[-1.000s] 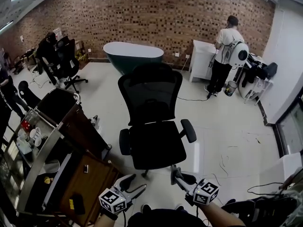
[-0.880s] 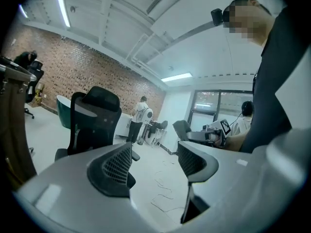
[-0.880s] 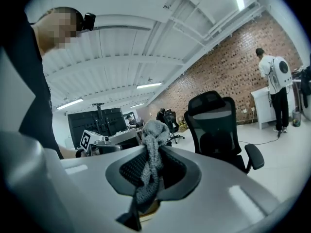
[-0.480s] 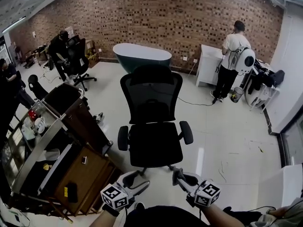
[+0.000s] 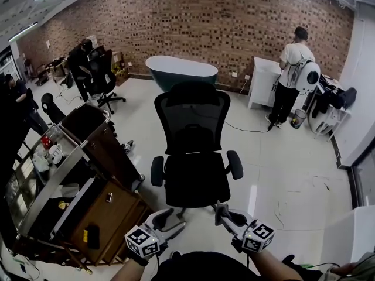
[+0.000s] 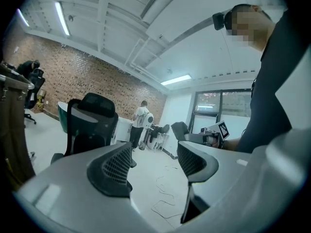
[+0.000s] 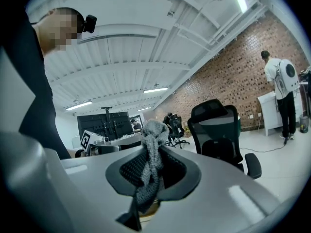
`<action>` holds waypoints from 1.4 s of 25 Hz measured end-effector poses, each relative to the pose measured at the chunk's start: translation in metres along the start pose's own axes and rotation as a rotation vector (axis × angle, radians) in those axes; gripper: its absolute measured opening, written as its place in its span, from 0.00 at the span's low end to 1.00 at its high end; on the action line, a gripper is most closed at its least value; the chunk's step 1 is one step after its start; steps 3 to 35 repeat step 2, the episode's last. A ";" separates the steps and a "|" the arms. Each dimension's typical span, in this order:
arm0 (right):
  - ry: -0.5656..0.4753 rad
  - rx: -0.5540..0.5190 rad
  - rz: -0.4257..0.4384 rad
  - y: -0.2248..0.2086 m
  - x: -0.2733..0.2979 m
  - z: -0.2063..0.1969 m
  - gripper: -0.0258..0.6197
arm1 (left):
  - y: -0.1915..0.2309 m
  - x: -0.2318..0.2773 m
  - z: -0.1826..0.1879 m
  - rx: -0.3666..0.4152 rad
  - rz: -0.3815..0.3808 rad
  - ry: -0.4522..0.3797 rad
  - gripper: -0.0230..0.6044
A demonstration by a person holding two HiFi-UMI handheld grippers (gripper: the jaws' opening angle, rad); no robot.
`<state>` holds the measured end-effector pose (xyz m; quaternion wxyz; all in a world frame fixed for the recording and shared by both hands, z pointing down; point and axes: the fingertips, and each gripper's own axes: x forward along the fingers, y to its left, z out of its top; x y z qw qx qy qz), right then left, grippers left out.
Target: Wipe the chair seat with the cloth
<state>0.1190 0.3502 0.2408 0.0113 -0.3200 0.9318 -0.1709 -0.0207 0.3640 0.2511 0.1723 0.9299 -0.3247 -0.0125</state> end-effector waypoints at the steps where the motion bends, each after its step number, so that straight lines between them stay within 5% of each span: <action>1: -0.004 -0.002 0.003 0.001 0.002 0.001 0.12 | 0.001 -0.001 0.001 0.003 0.001 0.001 0.55; 35: -0.007 -0.004 0.005 0.002 0.003 0.003 0.12 | 0.002 -0.002 0.001 0.005 0.002 0.002 0.55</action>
